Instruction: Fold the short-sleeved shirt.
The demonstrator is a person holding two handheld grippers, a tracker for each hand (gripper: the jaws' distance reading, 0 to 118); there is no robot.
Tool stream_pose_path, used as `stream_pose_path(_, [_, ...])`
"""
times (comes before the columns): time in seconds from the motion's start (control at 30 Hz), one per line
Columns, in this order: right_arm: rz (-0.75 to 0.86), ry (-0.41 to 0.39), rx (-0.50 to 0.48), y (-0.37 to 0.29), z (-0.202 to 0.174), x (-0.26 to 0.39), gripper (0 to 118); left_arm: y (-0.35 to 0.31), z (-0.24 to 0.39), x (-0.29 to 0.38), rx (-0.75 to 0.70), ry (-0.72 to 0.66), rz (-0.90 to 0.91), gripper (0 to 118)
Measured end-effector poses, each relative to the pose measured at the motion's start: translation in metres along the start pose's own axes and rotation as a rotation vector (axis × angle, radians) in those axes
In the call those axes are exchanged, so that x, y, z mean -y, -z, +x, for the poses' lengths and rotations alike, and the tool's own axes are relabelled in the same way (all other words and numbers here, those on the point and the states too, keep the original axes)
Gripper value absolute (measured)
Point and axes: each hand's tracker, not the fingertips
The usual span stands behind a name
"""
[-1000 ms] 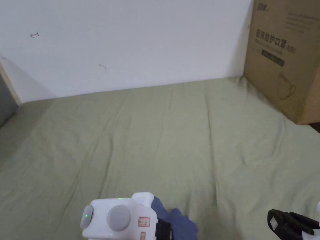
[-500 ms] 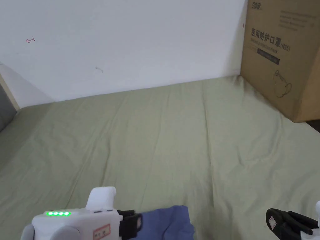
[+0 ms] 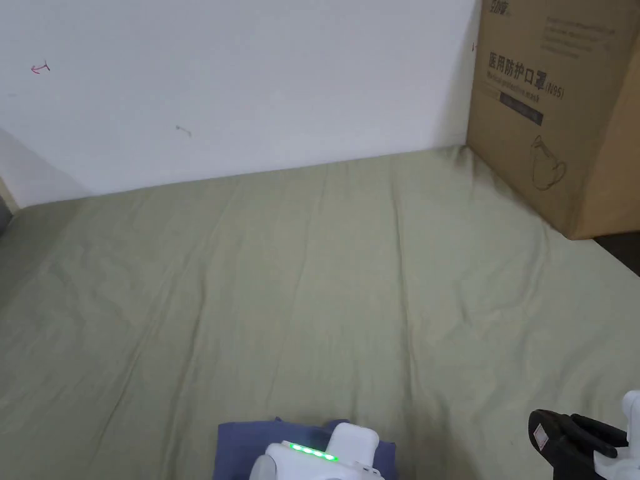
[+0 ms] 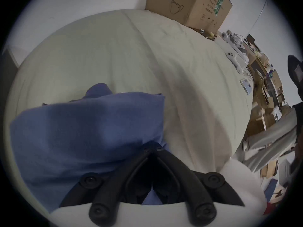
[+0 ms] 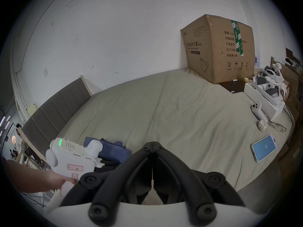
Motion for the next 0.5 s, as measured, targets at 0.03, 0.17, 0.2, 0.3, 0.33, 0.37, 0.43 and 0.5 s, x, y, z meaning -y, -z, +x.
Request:
stream_pose_path(0.03, [0.001, 0.003, 0.000, 0.000, -0.001, 0.000, 0, -0.002, 0.002, 0.000, 0.016, -0.024, 0.047, 0])
stream_pose_path(0.17, [0.015, 0.048, -0.092, -0.005, -0.007, -0.003, 0, -0.046, -0.009, 0.002, 0.288, -0.237, 0.235, 0])
stream_pose_path(0.2, [0.017, 0.058, -0.113, -0.006, -0.009, -0.006, 0, -0.064, -0.013, 0.005, 0.273, -0.250, 0.318, 0])
stream_pose_path(0.3, [0.051, 0.075, -0.137, -0.012, -0.021, -0.018, 0, -0.131, -0.018, 0.016, 0.122, -0.200, 0.558, 0])
stream_pose_path(0.33, [0.097, 0.065, -0.128, -0.017, -0.027, -0.025, 0, -0.156, -0.022, 0.022, 0.028, -0.179, 0.644, 0])
stream_pose_path(0.37, [0.142, 0.043, -0.117, -0.022, -0.034, -0.031, 0, -0.174, -0.032, 0.029, -0.081, -0.175, 0.737, 0])
stream_pose_path(0.43, [0.235, -0.012, -0.124, -0.034, -0.047, -0.041, 0, -0.211, -0.038, 0.043, -0.226, -0.191, 0.888, 0])
stream_pose_path(0.5, [0.318, -0.056, -0.133, -0.044, -0.061, -0.051, 0, -0.237, -0.041, 0.052, -0.370, -0.189, 0.973, 0])
